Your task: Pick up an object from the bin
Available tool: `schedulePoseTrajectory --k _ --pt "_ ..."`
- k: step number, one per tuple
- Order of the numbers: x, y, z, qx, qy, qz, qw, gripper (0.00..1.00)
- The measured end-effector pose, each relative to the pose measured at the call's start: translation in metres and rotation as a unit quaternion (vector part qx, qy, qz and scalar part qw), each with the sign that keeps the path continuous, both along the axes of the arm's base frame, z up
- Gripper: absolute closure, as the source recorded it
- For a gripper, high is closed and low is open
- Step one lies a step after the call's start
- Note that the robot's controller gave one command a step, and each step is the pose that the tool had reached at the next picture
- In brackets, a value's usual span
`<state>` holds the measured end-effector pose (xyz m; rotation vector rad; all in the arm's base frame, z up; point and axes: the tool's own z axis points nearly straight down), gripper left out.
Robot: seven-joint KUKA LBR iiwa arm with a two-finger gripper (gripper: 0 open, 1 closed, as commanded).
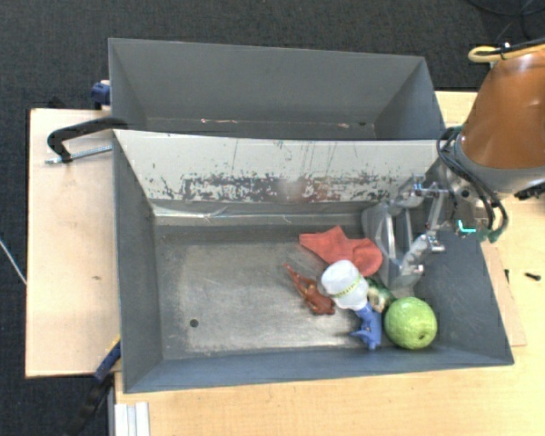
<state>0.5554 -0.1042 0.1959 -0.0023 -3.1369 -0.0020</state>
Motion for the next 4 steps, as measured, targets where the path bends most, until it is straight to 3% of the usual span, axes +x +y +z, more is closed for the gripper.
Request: schedulePoseTrajectory --k 1,2,3,4 --pt "0.002 0.000 0.003 -0.001 -0.0035 0.001 1.0000 0.00" --pt "-0.002 -0.005 -0.040 -0.001 -0.0072 -0.009 0.9999 0.00" --pt "-0.002 0.002 -0.084 0.000 -0.0024 0.045 0.9990 0.00" --pt "0.014 0.006 -0.075 0.000 -0.0038 0.134 0.9910 0.00"
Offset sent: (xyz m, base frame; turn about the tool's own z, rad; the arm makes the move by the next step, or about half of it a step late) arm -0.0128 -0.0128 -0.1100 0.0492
